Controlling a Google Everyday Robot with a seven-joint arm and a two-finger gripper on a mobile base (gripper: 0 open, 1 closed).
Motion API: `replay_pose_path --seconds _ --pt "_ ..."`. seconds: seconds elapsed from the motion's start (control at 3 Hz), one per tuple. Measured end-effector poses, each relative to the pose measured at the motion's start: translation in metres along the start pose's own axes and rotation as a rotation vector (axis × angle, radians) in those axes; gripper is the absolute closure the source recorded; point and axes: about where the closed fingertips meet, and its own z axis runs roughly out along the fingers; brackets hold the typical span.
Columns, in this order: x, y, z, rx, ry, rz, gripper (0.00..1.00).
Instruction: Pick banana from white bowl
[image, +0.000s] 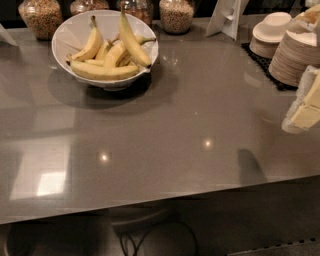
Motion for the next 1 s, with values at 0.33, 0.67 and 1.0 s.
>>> replay_pose_path --seconds 0.33,0.67,1.0 --pt "0.000 0.000 0.000 0.000 0.000 0.000 0.00" --pt "-0.011 -0.003 0.006 0.011 -0.046 0.002 0.00" --pt "-0.036 -0.013 0.023 0.015 -0.125 -0.004 0.00"
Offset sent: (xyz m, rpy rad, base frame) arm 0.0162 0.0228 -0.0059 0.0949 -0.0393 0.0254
